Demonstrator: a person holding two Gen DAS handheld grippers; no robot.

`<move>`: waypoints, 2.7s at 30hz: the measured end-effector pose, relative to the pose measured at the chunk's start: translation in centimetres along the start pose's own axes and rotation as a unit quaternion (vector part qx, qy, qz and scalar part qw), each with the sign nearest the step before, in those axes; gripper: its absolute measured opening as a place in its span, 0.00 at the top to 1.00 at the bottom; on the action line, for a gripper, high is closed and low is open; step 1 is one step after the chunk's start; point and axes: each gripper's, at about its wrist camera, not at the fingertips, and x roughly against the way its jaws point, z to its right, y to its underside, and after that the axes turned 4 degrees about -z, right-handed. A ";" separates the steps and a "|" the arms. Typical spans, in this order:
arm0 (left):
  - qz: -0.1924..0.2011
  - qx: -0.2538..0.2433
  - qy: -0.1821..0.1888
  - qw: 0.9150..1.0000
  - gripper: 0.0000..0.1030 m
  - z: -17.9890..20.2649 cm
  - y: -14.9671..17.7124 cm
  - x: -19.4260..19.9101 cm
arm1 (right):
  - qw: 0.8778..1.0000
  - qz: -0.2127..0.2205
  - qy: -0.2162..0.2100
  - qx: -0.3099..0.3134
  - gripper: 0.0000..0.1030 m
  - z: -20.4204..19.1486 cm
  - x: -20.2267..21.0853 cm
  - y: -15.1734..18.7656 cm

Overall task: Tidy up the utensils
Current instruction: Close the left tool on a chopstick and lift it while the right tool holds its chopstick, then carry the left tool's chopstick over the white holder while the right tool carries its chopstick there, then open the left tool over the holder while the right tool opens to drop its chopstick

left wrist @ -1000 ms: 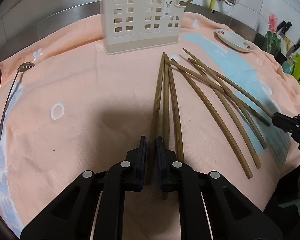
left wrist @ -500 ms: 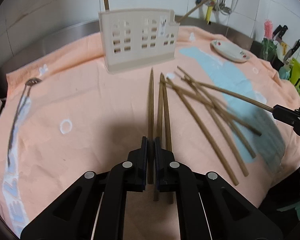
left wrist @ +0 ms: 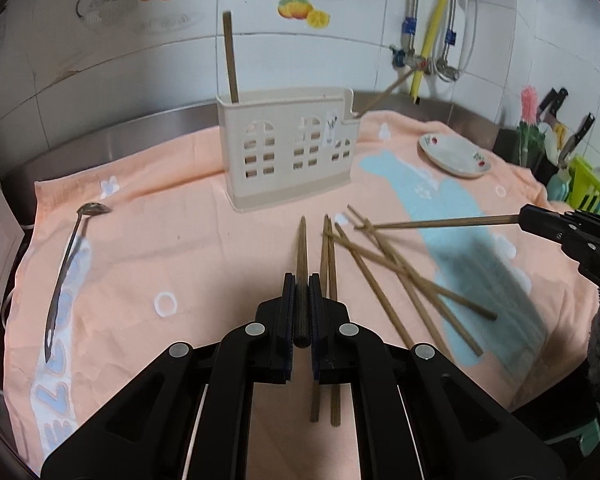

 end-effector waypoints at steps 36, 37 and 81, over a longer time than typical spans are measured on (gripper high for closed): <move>0.102 -0.046 -0.001 0.994 0.95 1.2 -12.3 5.5 | 0.997 0.029 -0.023 0.069 0.93 1.5 0.0 -17.6; 0.107 -0.048 -0.002 0.993 0.95 1.3 -12.7 5.8 | 0.997 0.032 -0.024 0.069 0.93 1.6 0.3 -18.2; 0.131 0.002 -0.045 0.990 0.72 -2.5 -18.0 3.5 | 0.999 0.000 0.004 0.054 0.57 3.8 -6.2 -20.0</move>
